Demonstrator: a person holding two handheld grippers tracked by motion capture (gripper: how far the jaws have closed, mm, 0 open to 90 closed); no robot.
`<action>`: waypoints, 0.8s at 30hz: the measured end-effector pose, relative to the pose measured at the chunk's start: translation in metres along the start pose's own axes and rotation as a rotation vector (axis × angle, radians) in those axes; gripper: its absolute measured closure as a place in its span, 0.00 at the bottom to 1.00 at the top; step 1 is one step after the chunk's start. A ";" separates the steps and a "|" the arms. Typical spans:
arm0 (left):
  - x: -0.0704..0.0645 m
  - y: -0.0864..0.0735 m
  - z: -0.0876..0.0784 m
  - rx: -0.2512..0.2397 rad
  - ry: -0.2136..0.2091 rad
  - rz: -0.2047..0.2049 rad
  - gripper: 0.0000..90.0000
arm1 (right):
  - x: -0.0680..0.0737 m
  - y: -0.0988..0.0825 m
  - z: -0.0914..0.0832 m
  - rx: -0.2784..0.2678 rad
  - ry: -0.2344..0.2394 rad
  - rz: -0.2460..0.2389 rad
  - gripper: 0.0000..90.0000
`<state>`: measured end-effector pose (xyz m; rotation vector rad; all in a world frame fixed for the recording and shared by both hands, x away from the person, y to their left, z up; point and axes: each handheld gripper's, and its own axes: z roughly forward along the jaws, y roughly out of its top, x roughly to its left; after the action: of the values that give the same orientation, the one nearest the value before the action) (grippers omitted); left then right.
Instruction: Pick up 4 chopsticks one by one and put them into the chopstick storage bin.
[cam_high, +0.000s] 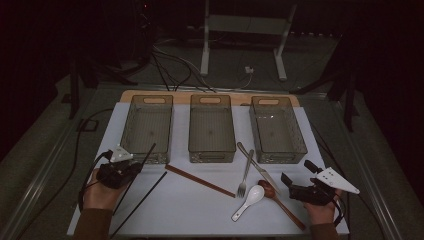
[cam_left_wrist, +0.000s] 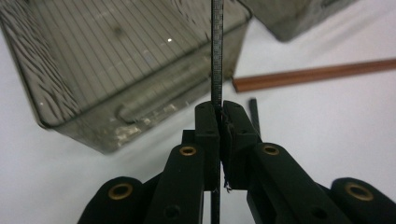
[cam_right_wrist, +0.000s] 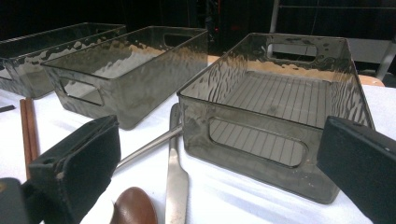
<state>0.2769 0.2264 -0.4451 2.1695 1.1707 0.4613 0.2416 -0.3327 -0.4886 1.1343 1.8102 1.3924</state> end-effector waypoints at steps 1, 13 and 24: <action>0.002 0.002 0.000 -0.005 0.002 0.000 0.97 | 0.000 0.000 0.000 0.000 0.000 0.000 0.00; 0.017 0.030 -0.002 -0.053 -0.014 -0.012 0.97 | -0.001 0.000 -0.001 -0.005 0.001 0.003 0.00; 0.036 0.050 0.004 -0.064 -0.032 -0.053 0.97 | -0.001 0.000 0.000 -0.004 0.000 0.003 0.00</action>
<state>0.3296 0.2346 -0.4140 2.0791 1.1774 0.4339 0.2419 -0.3335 -0.4885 1.1356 1.8062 1.3970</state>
